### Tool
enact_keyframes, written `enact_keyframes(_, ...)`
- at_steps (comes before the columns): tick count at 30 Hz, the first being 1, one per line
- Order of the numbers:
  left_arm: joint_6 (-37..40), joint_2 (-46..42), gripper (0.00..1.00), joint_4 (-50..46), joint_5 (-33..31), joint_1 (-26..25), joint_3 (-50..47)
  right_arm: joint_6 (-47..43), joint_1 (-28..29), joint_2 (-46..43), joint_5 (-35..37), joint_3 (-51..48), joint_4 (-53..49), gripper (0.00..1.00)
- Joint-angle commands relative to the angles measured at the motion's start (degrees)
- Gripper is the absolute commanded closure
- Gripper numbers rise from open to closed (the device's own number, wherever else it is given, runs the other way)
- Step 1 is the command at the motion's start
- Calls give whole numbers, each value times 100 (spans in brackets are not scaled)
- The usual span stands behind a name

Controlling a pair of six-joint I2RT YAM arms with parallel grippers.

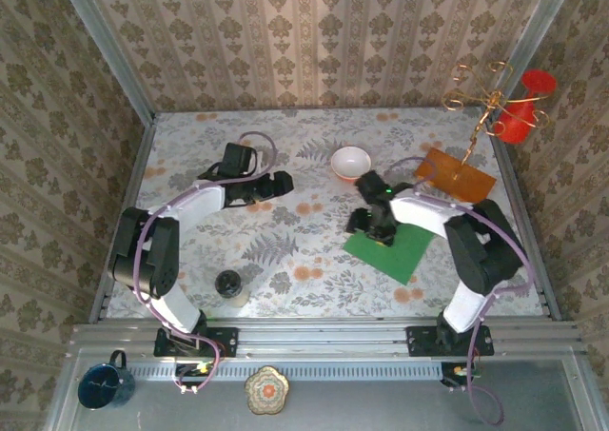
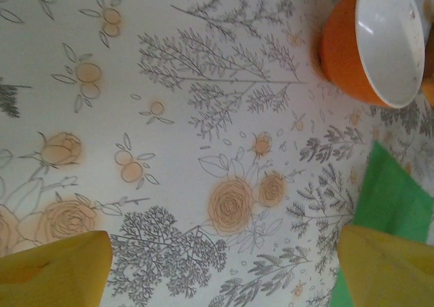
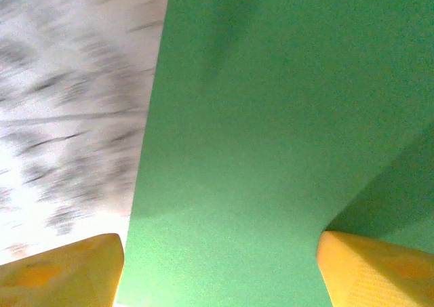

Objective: Fold a paper plane with a square sheet of paper (pick it up from the middle)
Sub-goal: Move the square sheet of paper to the center of the table.

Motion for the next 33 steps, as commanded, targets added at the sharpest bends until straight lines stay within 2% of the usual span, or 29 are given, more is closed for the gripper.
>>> enact_keyframes(1, -237, -43, 14, 146, 188, 197, -226, 133, 690, 629, -506, 381, 251, 22)
enact_keyframes(5, -238, -209, 14, 82, 212, 322, -400, 9, 909, 573, -521, 767, 256, 24)
enact_keyframes(10, -59, -330, 15, -358, 118, 137, -310, 71, 667, -459, 67, 342, 413, 25)
enact_keyframes(15, -37, -102, 15, -909, 96, -429, 112, 424, -123, -1051, 11, -635, 542, 30)
enact_keyframes(18, -147, 124, 16, -1076, 117, -1008, 349, 459, -442, -1263, -188, -1047, 584, 33)
enact_keyframes(25, -282, 915, 20, -1284, 231, -1936, 1061, 448, -602, -1348, -346, -1444, 540, 41)
enact_keyframes(28, -337, 1224, 24, -1305, 257, -2134, 1295, 428, -616, -1276, -470, -1511, 645, 48)
enact_keyframes(33, -413, 1515, 26, -1279, 343, -2251, 1465, 373, -633, -1257, -446, -1512, 664, 52)
